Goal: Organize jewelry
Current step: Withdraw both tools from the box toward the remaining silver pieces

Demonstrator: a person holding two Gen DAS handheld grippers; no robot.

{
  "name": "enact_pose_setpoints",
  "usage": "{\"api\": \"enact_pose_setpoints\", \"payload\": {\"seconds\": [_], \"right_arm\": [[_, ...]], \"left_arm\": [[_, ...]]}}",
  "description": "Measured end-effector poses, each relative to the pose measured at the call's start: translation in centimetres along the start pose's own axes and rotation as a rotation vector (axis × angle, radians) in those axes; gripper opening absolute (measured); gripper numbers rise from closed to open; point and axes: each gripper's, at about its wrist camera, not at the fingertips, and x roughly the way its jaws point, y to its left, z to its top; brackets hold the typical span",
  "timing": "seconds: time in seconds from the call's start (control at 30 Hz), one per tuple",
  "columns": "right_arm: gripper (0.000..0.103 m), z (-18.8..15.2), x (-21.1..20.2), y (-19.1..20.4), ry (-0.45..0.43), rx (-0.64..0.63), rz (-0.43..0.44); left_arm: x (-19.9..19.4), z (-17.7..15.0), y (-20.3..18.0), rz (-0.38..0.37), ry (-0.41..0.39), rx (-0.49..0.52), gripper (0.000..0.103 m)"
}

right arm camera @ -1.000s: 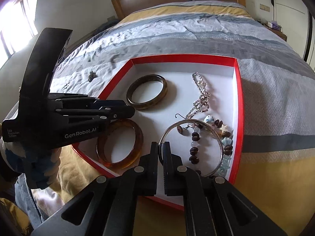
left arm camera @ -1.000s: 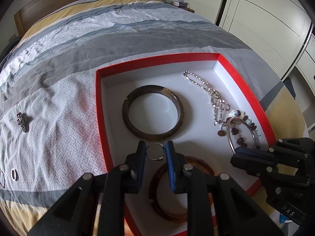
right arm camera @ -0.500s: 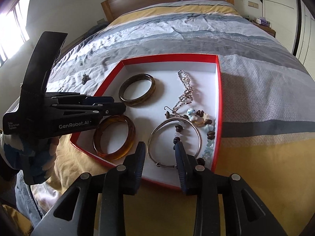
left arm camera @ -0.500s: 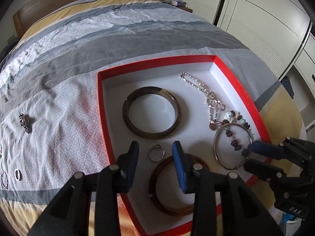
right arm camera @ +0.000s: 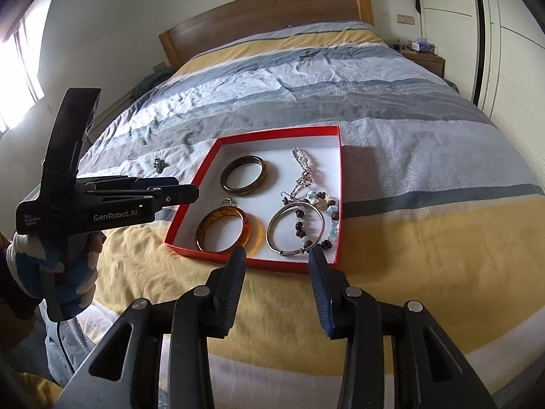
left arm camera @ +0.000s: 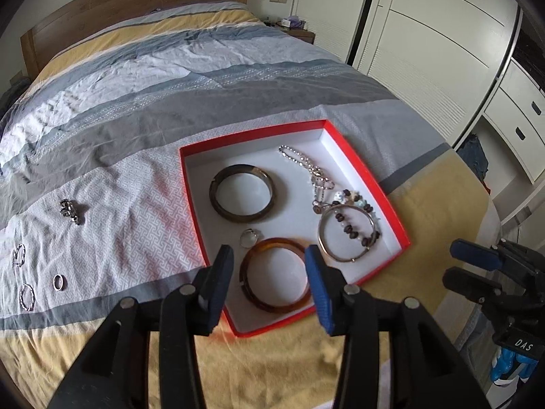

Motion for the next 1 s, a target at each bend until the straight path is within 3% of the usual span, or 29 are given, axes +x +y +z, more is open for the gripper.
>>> {"api": "enact_pose_setpoints", "payload": {"seconds": [0.13,0.3,0.53,0.77,1.0], "right_arm": [[0.04,-1.0,-2.7,1.1,-0.025,0.022,0.0],[0.04,-1.8,-5.9,2.8,-0.061,0.046,-0.002],[0.04,-2.4,-10.0,6.4,-0.124,0.047,0.03],[0.042,-3.0,-13.4,11.0,-0.16,-0.011,0.058],[0.045,-3.3,-14.2,14.5,-0.164,-0.054,0.079]], "left_arm": [[-3.3,-2.3,-0.4,0.001,-0.023,0.02,0.042],[-8.3,-6.1,0.4,0.083,-0.065,-0.006,0.042],[-17.3,-10.7,3.3,0.196,-0.191,-0.088,0.042],[-24.8,-16.3,8.6,0.301,-0.237,-0.207,0.042],[-29.3,-22.1,14.3,0.394,-0.249,-0.347,0.042]]}}
